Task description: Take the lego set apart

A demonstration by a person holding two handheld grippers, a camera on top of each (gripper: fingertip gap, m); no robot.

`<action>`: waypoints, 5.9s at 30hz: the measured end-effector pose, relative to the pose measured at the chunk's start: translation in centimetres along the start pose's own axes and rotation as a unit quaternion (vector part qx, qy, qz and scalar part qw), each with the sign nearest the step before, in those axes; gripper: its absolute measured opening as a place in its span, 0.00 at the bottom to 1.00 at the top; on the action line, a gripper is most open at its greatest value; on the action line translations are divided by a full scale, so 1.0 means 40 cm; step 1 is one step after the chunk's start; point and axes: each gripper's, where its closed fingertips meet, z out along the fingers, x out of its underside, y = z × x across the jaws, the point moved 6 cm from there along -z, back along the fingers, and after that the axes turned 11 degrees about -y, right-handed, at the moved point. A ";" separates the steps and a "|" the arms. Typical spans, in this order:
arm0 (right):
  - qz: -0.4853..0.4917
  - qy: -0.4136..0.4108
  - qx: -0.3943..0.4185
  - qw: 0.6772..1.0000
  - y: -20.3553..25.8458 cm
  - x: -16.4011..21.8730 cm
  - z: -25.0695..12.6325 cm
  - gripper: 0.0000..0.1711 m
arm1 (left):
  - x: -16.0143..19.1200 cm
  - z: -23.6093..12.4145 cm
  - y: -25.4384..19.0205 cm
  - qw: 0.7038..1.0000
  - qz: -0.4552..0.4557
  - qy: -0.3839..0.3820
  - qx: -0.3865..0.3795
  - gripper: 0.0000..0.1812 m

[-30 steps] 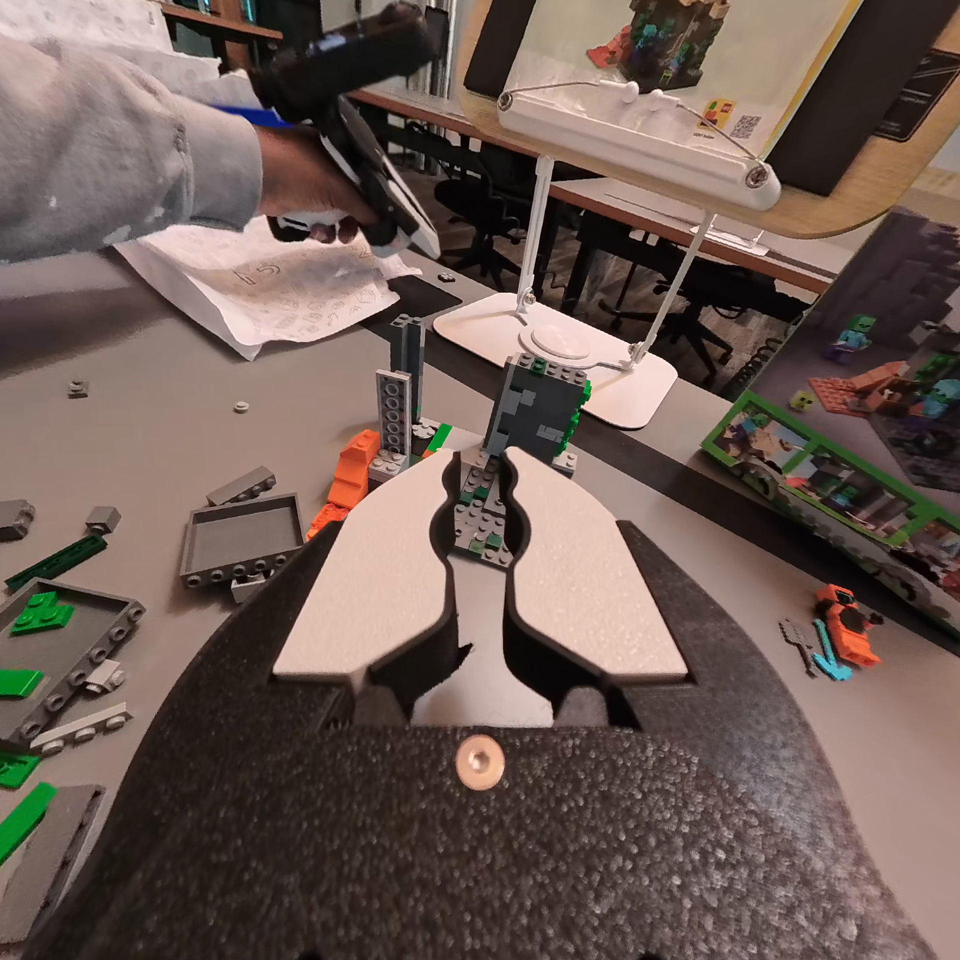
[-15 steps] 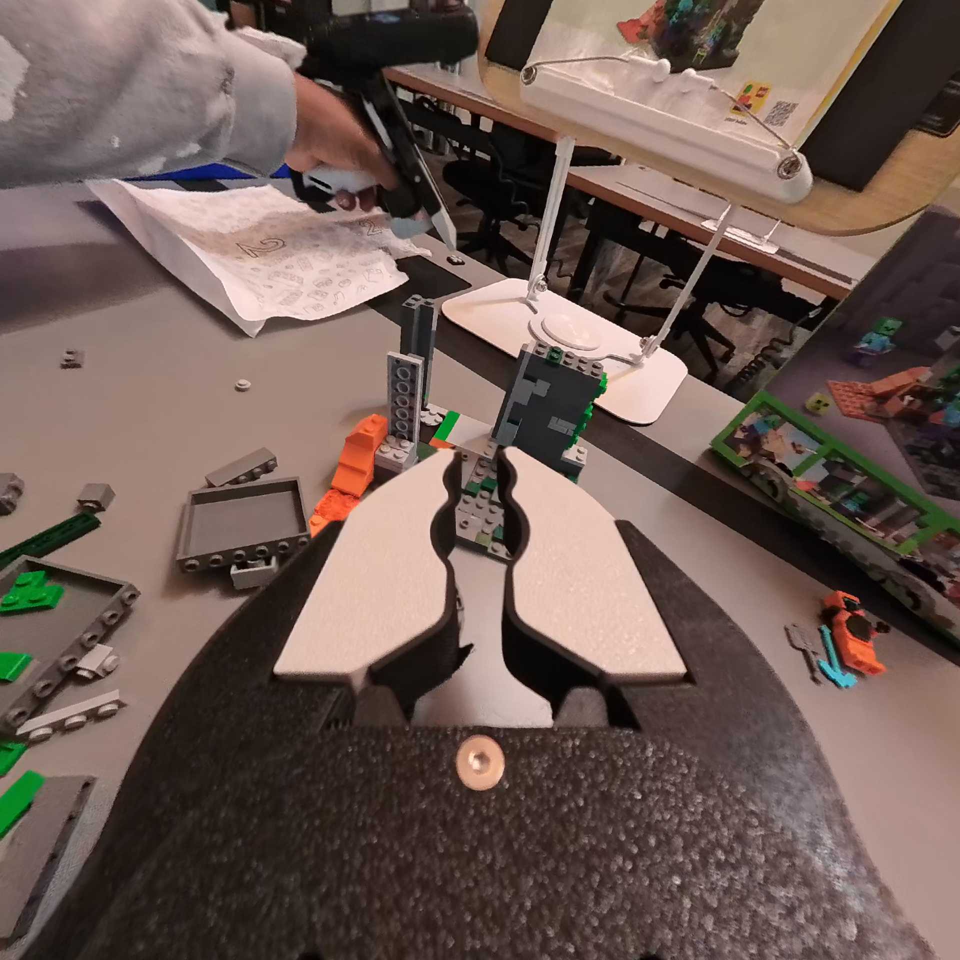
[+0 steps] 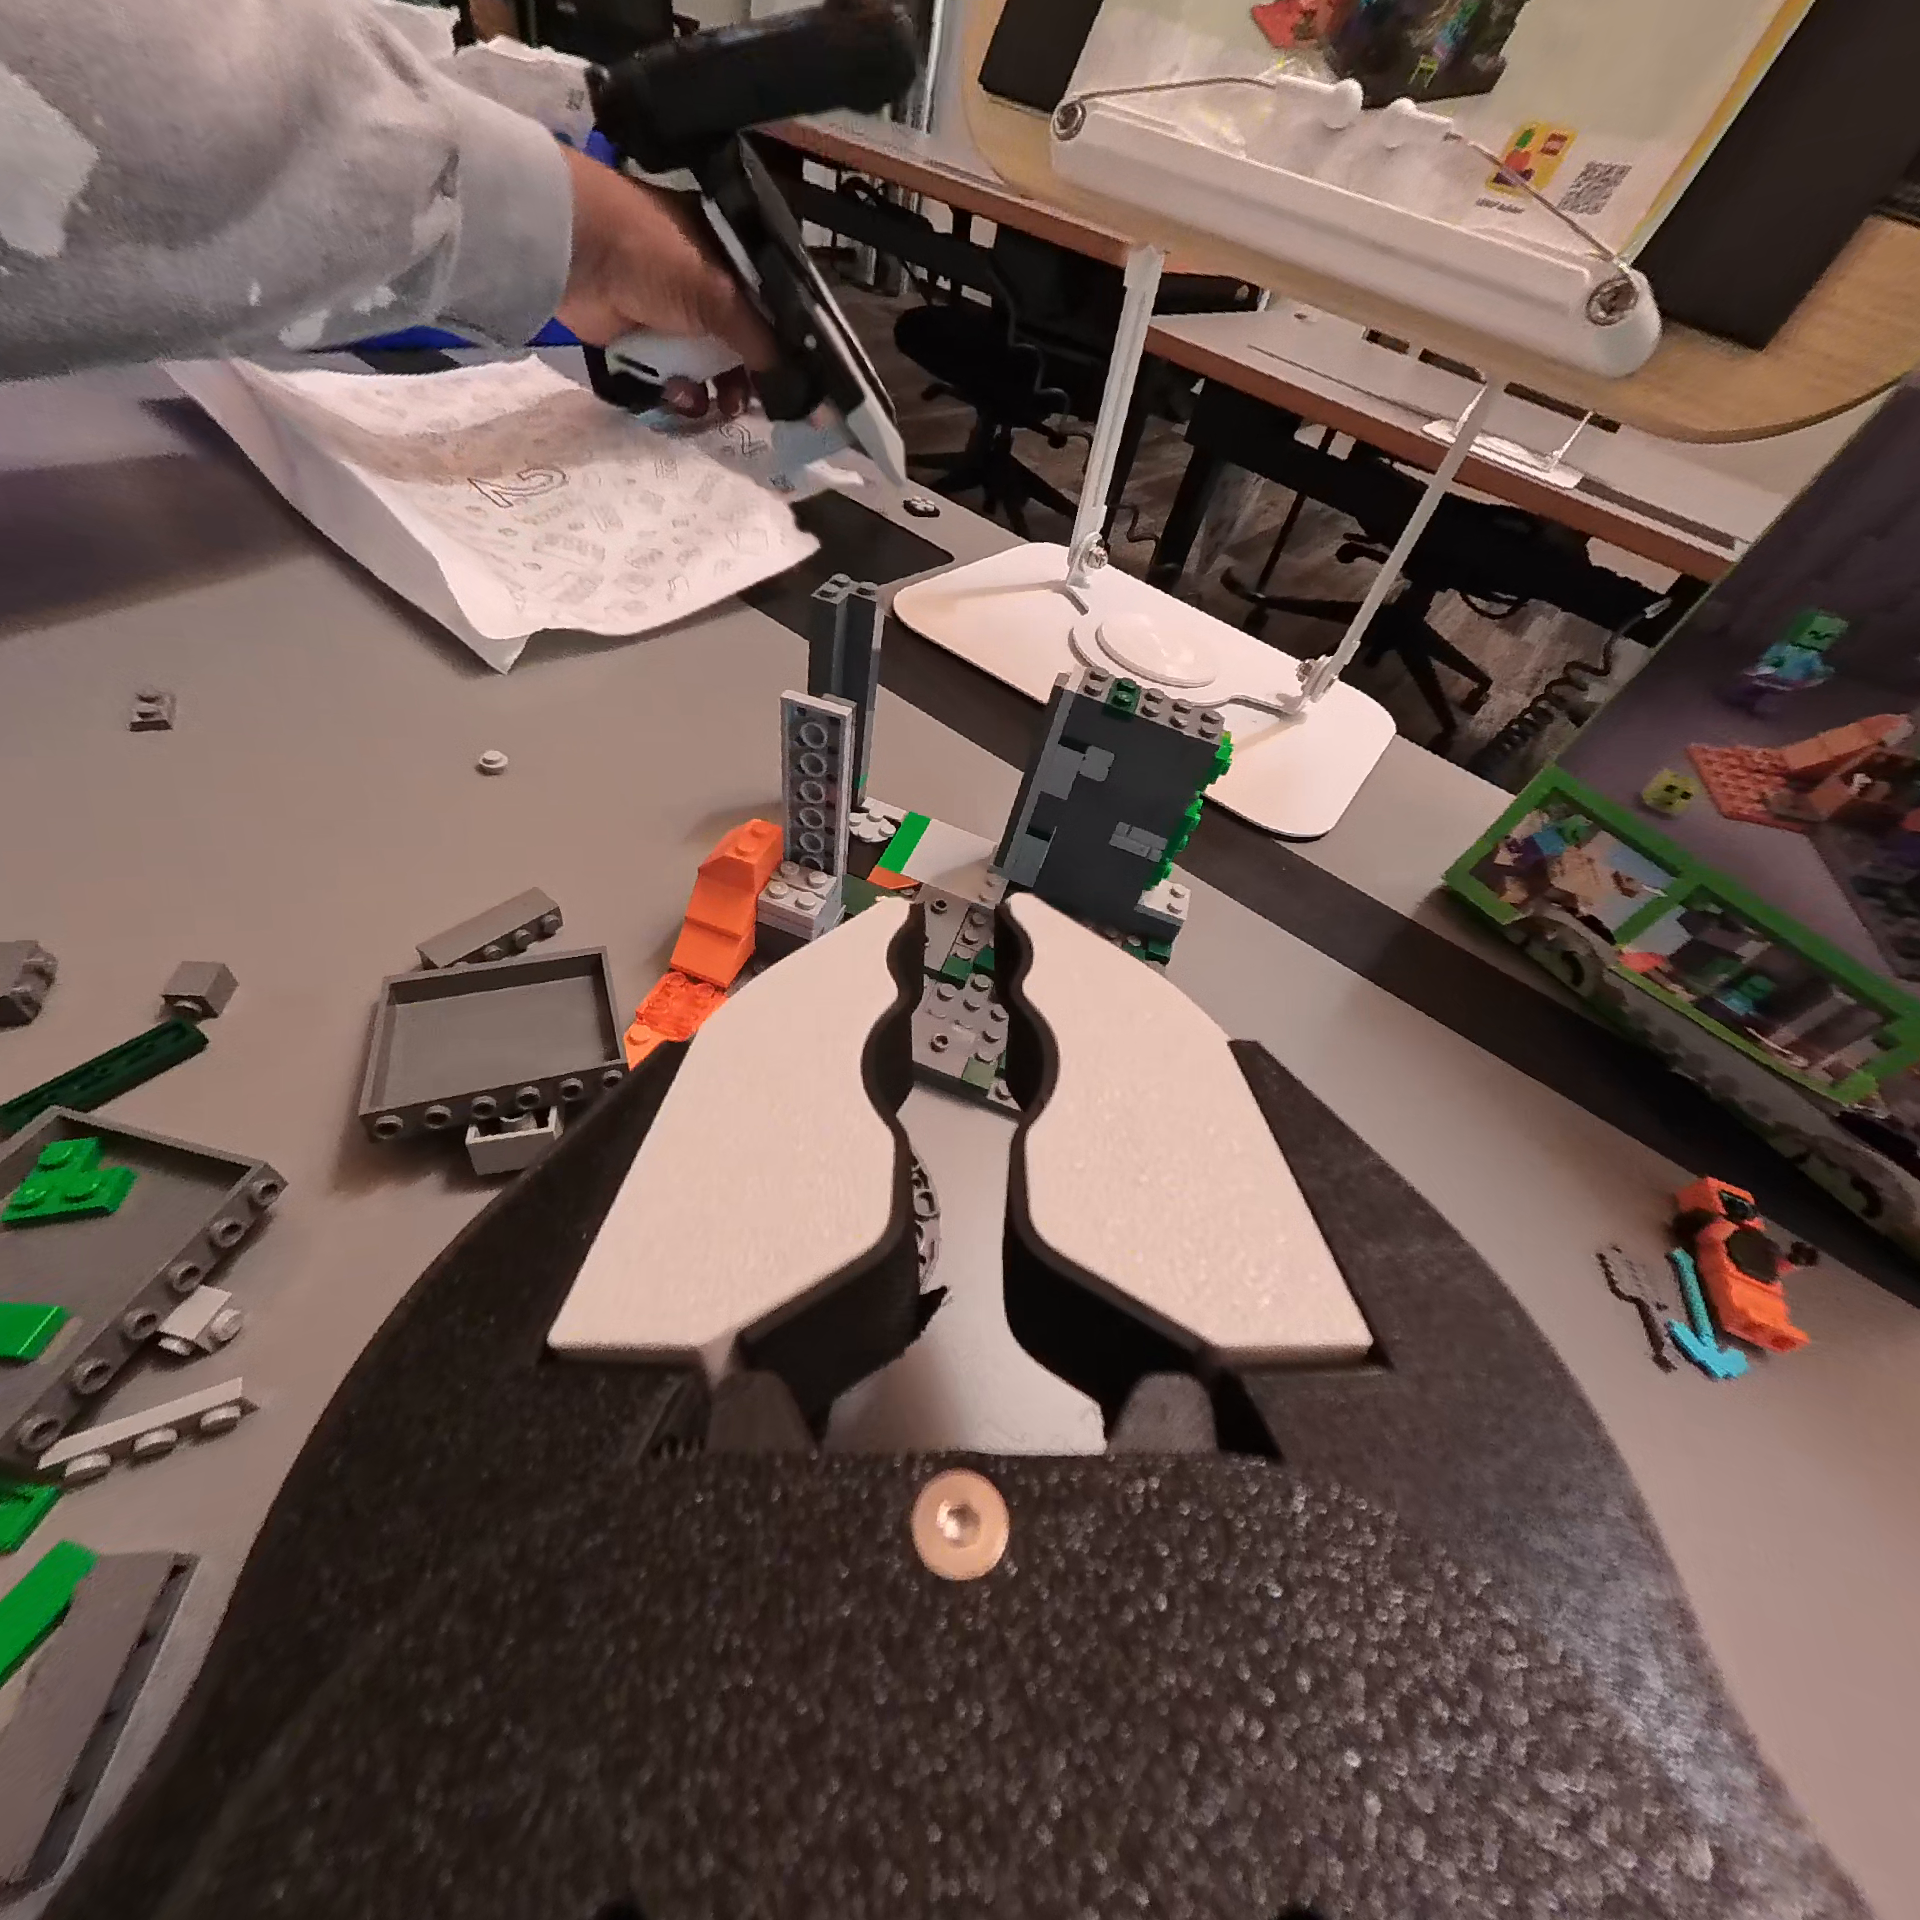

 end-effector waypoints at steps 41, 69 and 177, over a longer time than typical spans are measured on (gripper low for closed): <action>0.012 0.014 -0.005 1.000 0.000 0.019 0.006 0.07 | -0.007 0.061 -0.034 0.999 -0.032 0.033 0.026 0.23; 0.012 0.017 -0.004 1.000 0.000 0.020 0.006 0.07 | -0.035 0.000 -0.042 0.997 -0.061 0.008 0.036 0.11; 0.256 -0.064 -0.337 0.904 0.156 -0.141 -0.095 0.10 | 0.061 -0.589 -1.049 0.925 0.167 -0.337 -0.048 0.02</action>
